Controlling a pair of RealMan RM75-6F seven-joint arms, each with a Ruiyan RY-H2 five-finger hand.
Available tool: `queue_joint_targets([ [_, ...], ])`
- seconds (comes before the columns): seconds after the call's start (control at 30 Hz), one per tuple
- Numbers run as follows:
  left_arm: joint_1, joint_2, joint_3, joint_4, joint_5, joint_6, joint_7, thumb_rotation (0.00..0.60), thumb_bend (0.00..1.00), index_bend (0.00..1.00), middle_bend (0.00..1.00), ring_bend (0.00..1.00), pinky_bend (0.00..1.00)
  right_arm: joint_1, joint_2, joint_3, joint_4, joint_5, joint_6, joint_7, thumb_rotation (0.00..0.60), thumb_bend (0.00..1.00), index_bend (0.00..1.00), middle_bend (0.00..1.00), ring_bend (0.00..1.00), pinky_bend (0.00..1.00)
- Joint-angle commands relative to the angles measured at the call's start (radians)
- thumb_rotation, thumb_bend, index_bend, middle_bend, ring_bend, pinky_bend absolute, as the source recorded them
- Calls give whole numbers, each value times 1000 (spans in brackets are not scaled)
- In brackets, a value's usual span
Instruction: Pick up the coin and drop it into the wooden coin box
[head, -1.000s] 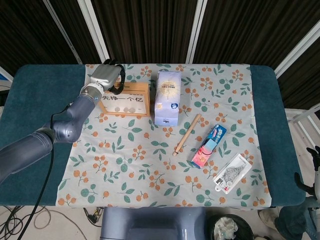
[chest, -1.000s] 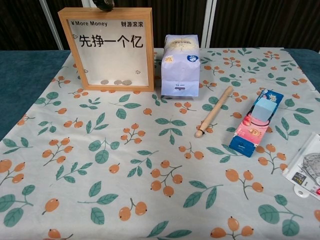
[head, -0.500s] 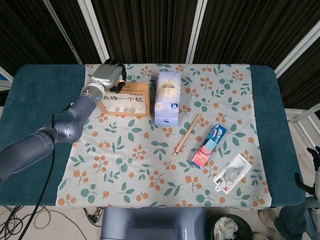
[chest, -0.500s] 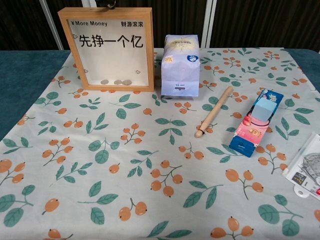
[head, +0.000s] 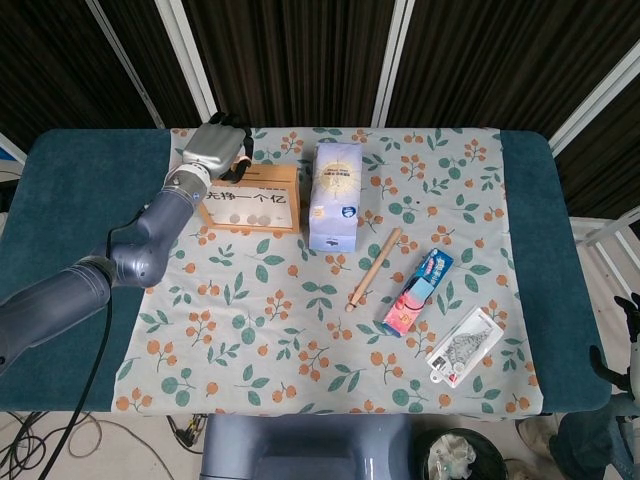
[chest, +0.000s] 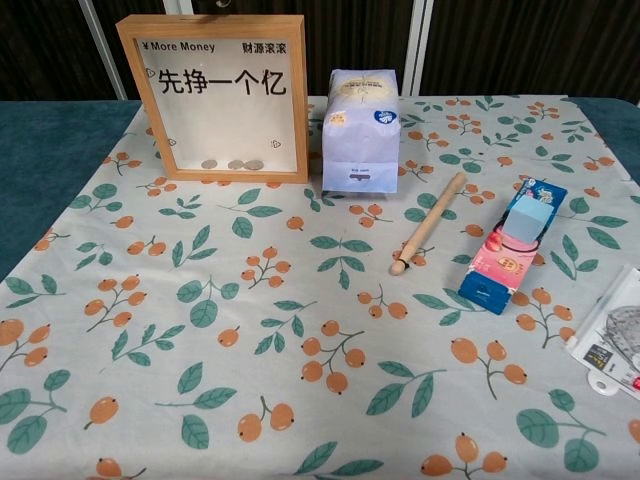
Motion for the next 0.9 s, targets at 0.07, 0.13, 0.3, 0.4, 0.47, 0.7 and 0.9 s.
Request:
queue_joint_targets([
  [0.07, 9, -11, -8, -2, 9, 31, 10, 600, 524, 533, 174, 0, 0, 0, 0, 1, -1, 2, 0, 1, 600, 440, 146, 70, 11, 0],
  [0.13, 11, -14, -12, -3, 10, 37, 15, 600, 525, 535, 175, 0, 0, 0, 1, 1, -1, 3, 0, 1, 600, 440, 145, 70, 10, 0],
  [0.3, 18, -27, -17, -4, 27, 71, 40, 600, 524, 539, 179, 0, 0, -1, 0, 2, -2, 5, 2, 1, 600, 440, 146, 70, 10, 0],
  [0.4, 22, -33, -18, -6, 28, 79, 56, 600, 525, 539, 179, 0, 0, 0, 0, 3, -3, 6, 2, 1, 600, 440, 146, 70, 11, 0],
  [0.47, 24, -35, -22, -7, 25, 80, 63, 600, 524, 539, 178, 0, 0, -1, 1, 3, -3, 6, 1, 1, 600, 440, 145, 70, 11, 0],
  [0.7, 25, -29, -31, -22, 15, 78, 91, 600, 516, 535, 178, 0, 0, -1, 1, 3, -3, 6, 3, 1, 600, 440, 146, 70, 10, 0],
  [0.9, 28, -26, -33, -31, 6, 80, 111, 600, 510, 533, 178, 0, 0, -1, 2, 3, -4, 5, 2, 1, 600, 440, 146, 70, 10, 0],
])
